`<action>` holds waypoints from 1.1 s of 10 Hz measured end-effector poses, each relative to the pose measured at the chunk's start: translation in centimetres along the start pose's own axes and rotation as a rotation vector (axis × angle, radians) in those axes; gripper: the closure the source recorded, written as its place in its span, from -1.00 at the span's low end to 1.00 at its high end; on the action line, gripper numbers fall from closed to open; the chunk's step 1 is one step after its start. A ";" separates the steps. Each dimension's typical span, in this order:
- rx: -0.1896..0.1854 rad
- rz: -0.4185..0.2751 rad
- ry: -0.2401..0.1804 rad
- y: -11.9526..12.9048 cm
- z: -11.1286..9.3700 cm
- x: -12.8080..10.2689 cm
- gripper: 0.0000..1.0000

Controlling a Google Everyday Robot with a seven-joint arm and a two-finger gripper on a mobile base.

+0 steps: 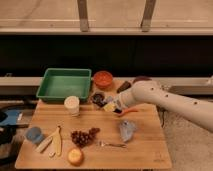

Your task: Place brush in metal cup

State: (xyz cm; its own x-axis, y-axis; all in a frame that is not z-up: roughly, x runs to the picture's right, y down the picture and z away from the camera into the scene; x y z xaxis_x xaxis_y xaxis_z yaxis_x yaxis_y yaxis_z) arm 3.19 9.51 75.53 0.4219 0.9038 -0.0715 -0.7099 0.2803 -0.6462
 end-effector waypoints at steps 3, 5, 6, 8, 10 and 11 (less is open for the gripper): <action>-0.030 0.017 0.011 -0.1 1.4 0.7 0.76; -0.044 0.024 0.018 -0.2 2.2 1.0 0.37; -0.048 0.026 0.020 -0.3 2.5 0.9 0.16; -0.051 0.020 0.022 -0.2 2.9 0.5 -0.29; -0.055 0.008 0.024 -0.1 3.1 0.2 -0.47; -0.055 0.000 0.022 0.0 3.1 -0.1 -0.47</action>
State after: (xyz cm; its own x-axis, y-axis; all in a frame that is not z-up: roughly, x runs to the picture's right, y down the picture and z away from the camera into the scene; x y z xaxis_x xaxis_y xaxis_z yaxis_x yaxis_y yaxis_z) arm 1.43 10.43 77.90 0.4344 0.8964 -0.0881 -0.6781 0.2611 -0.6870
